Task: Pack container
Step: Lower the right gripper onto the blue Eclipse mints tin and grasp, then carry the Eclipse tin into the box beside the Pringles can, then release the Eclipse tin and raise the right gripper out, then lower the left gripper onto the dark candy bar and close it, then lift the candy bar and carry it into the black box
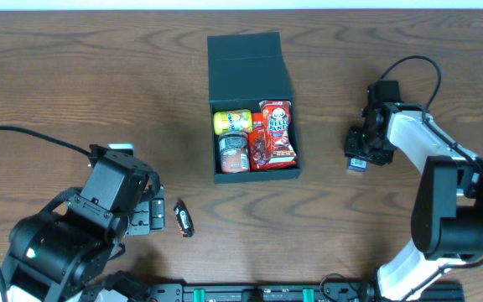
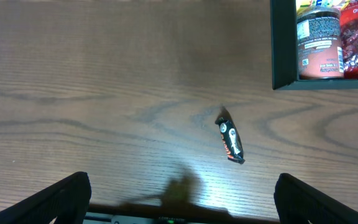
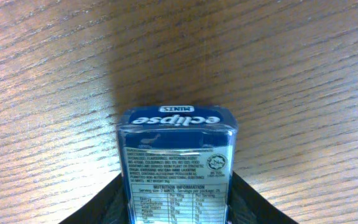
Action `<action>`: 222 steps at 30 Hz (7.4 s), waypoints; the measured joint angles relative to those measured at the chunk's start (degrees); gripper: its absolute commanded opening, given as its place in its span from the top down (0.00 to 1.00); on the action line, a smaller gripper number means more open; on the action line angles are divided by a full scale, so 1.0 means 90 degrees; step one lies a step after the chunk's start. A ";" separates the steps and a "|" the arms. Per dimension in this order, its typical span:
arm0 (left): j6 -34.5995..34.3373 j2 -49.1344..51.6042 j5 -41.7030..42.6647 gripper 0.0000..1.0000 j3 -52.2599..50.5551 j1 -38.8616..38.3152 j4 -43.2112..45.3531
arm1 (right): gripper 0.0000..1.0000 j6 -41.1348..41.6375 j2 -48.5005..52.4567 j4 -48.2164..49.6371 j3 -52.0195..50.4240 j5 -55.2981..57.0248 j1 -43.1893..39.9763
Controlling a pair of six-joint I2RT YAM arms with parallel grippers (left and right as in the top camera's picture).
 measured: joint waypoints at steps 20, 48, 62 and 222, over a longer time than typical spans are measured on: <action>0.0000 0.0000 0.0000 0.05 0.0000 0.0000 0.0000 | 0.98 -0.0002 -0.0027 0.0002 -0.0010 -0.0024 0.0000; 0.0015 0.0000 0.0087 0.05 0.0000 0.0000 0.0034 | 0.98 0.2147 -0.3801 -0.0005 -0.0163 -0.1433 0.2905; 0.0015 0.0000 0.0197 0.05 0.0000 0.0000 0.0095 | 0.99 0.2385 -0.1868 0.0189 0.0595 -0.1413 0.3929; -0.1982 0.1659 0.1996 0.94 -0.5462 -0.0002 0.5833 | 0.01 0.3038 -0.6103 -0.3388 -0.0350 0.2608 0.4852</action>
